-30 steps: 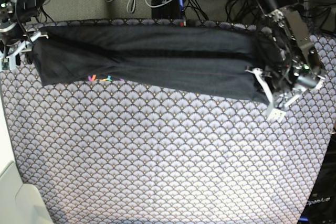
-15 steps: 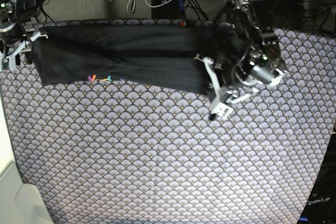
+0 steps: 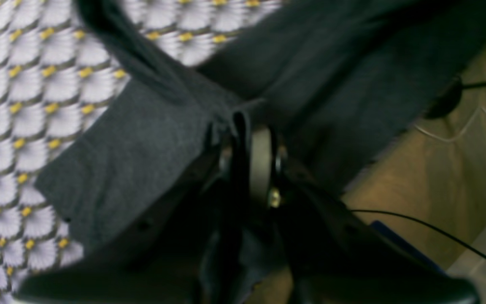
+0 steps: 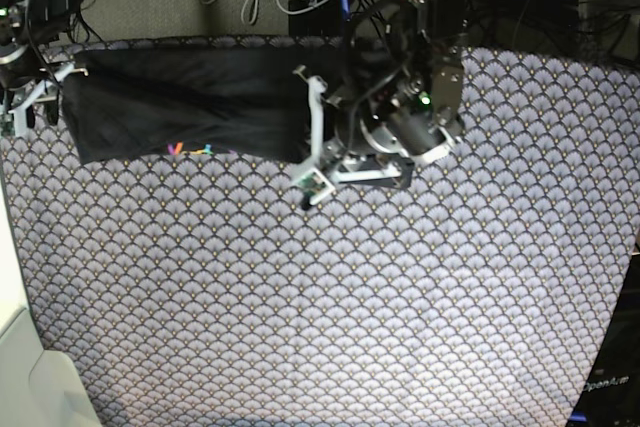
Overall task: Fold the T-shirt properly
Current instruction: 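Lift the shirt end with the left gripper toward the right gripper, then lower the folded end onto the shirt's middle with the left gripper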
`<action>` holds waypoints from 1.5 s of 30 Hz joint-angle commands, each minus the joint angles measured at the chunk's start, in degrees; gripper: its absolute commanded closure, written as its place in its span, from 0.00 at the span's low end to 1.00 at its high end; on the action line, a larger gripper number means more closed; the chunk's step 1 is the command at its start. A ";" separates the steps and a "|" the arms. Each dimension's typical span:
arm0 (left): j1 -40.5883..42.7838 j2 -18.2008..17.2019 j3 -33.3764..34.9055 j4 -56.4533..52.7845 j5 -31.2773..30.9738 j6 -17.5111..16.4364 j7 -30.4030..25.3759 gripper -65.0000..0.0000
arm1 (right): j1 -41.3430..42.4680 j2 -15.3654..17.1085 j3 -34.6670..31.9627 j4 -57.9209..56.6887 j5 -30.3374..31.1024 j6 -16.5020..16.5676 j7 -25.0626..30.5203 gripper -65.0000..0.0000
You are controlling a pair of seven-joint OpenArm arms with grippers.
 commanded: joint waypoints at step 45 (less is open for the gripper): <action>-3.10 0.55 3.81 -9.42 -6.92 -0.40 -5.80 0.26 | -0.60 0.91 0.64 1.27 0.36 -0.23 1.33 0.65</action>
